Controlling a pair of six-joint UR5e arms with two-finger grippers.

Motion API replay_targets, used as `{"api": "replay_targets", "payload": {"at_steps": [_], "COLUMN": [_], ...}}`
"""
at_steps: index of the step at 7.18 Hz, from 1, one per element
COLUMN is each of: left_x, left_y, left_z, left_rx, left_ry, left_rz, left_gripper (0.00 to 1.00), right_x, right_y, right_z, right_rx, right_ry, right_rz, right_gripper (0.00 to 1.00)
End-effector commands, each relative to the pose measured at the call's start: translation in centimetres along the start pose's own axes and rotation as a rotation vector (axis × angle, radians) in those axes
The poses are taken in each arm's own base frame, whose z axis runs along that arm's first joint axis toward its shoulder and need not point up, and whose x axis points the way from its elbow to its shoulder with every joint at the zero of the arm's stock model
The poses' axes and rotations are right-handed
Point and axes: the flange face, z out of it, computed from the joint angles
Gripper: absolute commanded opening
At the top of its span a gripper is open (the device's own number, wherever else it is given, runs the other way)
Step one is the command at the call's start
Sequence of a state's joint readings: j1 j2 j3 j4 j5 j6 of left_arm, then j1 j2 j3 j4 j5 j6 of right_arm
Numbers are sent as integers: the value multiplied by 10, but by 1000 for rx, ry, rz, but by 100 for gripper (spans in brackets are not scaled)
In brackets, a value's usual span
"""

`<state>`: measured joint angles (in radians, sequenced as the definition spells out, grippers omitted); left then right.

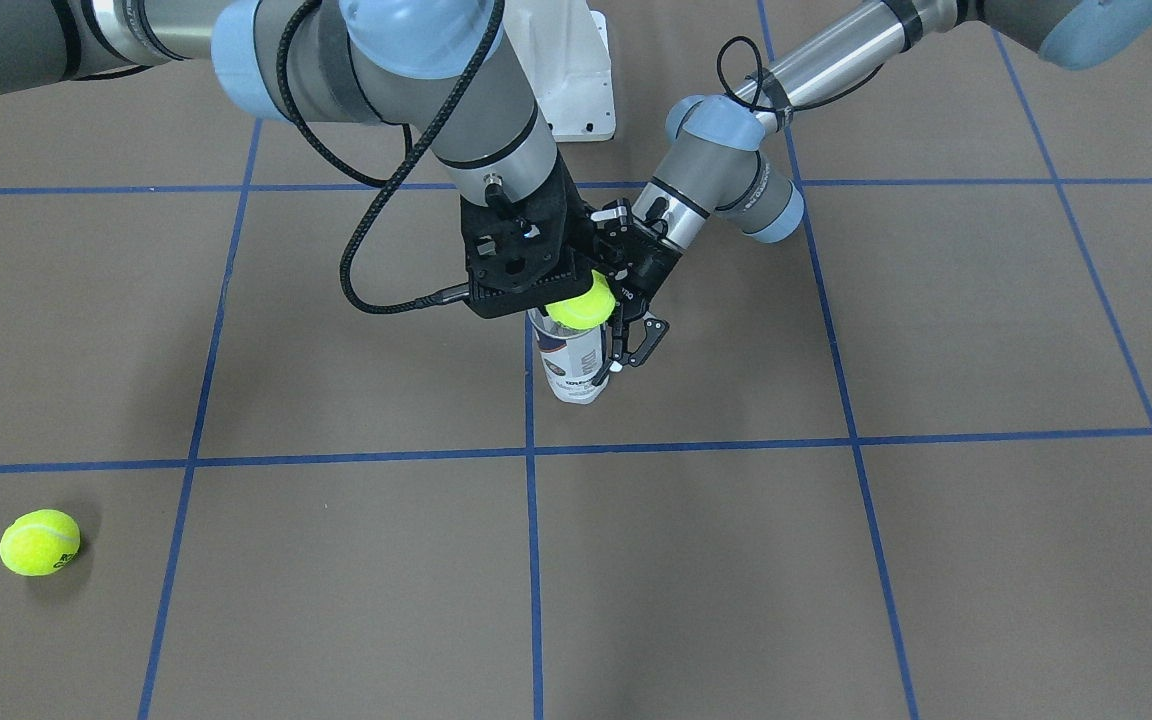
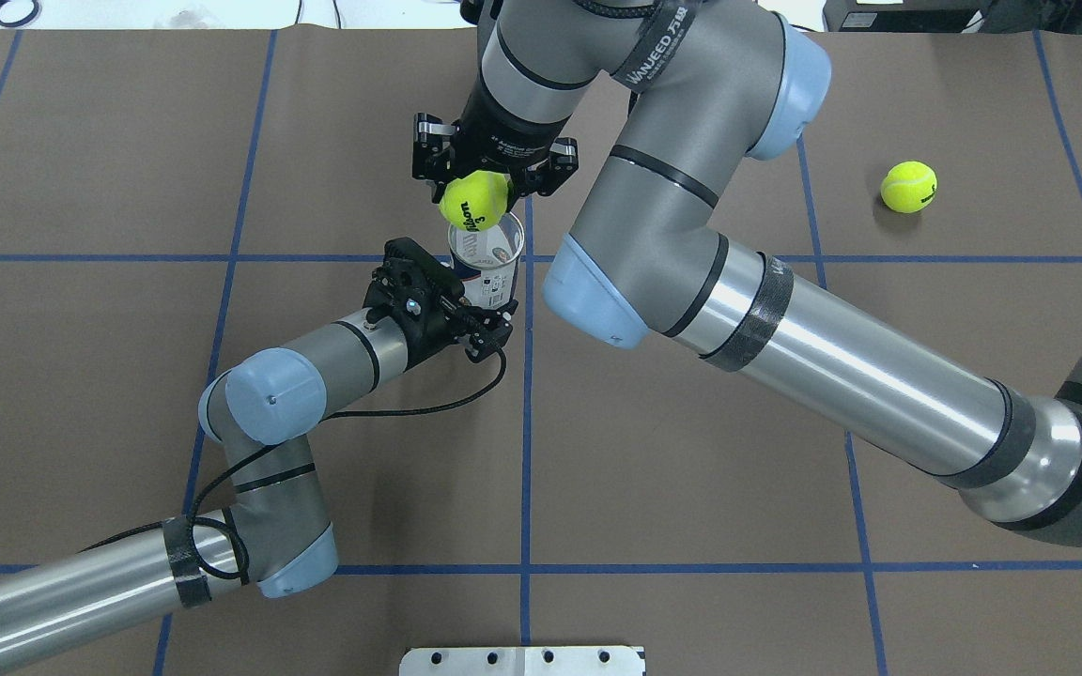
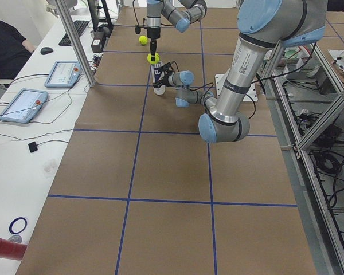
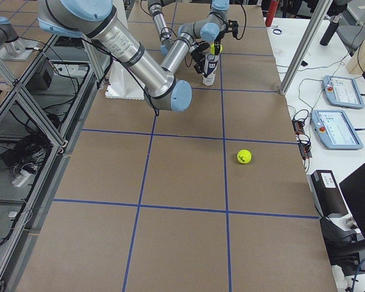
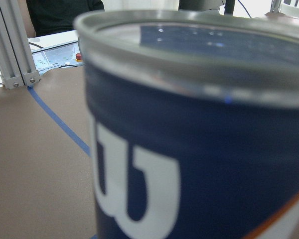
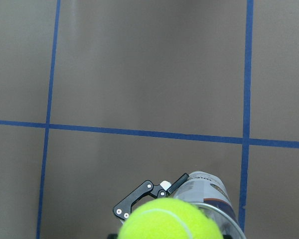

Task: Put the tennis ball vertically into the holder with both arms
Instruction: 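Lower the ball into the can and open the right gripper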

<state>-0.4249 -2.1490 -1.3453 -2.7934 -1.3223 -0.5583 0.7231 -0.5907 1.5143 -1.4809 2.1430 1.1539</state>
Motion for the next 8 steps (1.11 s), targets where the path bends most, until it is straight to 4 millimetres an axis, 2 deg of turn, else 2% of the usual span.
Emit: {"api": "replay_targets", "payload": {"at_steps": [1,5,6,7,8], "left_x": [0,1,1,1,1], "left_y": [0,-2,-2,-2,-2], "left_z": [0,0,0,-1,-1], "left_rx": [0,3,3,4,4], "left_ry": [0,2,2,2,2], "left_rz": [0,-1,-1,-1,-1], "left_gripper": [83,83,83,83,83], "right_x": [3,9,11,10,8], "right_y": [0,0,0,2,6], "right_z": [3,6,8,9,13], "right_rx": [-4,-7,-9,-11,-18], "right_ry": [4,12,13,13,14], "right_rz": [2,11,14,11,9], "right_gripper": [0,0,20,79,98]}}
